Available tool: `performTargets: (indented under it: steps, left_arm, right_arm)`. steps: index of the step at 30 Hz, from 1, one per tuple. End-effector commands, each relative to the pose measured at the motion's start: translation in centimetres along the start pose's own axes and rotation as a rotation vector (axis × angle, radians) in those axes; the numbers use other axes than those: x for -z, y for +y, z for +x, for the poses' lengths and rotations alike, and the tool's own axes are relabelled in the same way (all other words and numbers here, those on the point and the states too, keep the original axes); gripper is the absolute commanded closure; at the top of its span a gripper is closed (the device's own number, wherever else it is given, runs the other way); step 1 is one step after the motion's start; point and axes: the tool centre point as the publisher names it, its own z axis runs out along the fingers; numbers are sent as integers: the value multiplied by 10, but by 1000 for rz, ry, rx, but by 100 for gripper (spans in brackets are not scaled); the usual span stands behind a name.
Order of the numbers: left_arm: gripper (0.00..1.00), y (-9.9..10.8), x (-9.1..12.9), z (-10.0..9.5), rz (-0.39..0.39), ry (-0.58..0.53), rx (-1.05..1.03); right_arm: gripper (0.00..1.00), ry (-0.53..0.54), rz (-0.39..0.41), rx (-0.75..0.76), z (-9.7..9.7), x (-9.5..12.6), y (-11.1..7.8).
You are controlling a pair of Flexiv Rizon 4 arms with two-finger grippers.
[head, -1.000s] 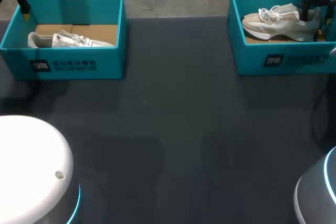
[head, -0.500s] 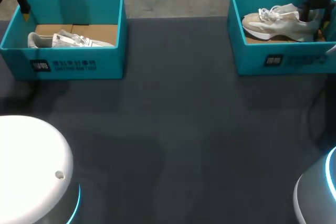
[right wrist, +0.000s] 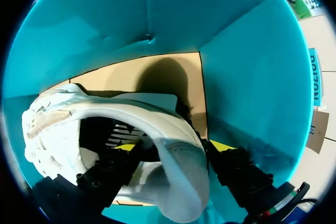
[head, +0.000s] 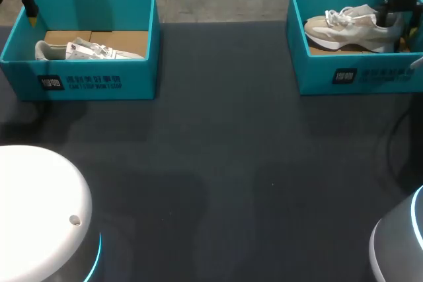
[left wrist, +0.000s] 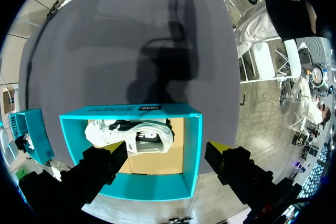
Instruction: Take the shoe out of the shoebox, open the shoe tongue, remove and reinsert the insole, then place the shoe into the shoebox
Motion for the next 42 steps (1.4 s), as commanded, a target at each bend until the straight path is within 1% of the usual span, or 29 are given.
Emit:
performTargets:
  steps: [1, 3, 5, 7, 8, 9, 12, 18, 24, 27, 33, 42]
  left_arm:
    - [0, -1, 0, 0, -1, 3, 0]
    - [0, -1, 0, 0, -1, 3, 0]
    - [0, -1, 0, 0, -1, 3, 0]
    - [0, -1, 0, 0, -1, 3, 0]
    - [0, -1, 0, 0, -1, 3, 0]
    - [0, -1, 0, 0, -1, 3, 0]
    - [0, -1, 0, 0, -1, 3, 0]
    - [0, -1, 0, 0, -1, 3, 0]
    - [0, -1, 0, 0, -1, 3, 0]
    - [0, -1, 0, 0, -1, 3, 0]
    - [0, -1, 0, 0, -1, 3, 0]
    - [0, -1, 0, 0, -1, 3, 0]
  right_arm:
    - [47, -3, 78, 3, 2, -5, 9]
    - [55, 12, 82, 6, 4, -7, 10]
    - [74, 25, 85, 9, 6, -10, 9]
    - [89, 32, 88, 10, 9, -13, 6]
    - [98, 33, 90, 12, 11, -13, 5]
    - [100, 33, 91, 14, 11, -14, 4]
    - [100, 35, 94, 15, 11, -14, 2]
    - [100, 20, 68, 8, 8, -2, -1]
    - [100, -9, 26, -1, 4, 19, -2]
    - [100, -30, 2, -4, -2, 33, -1]
    - [100, -61, -38, -6, -13, 55, 1]
    - [100, -87, -63, -17, -22, 78, 3]
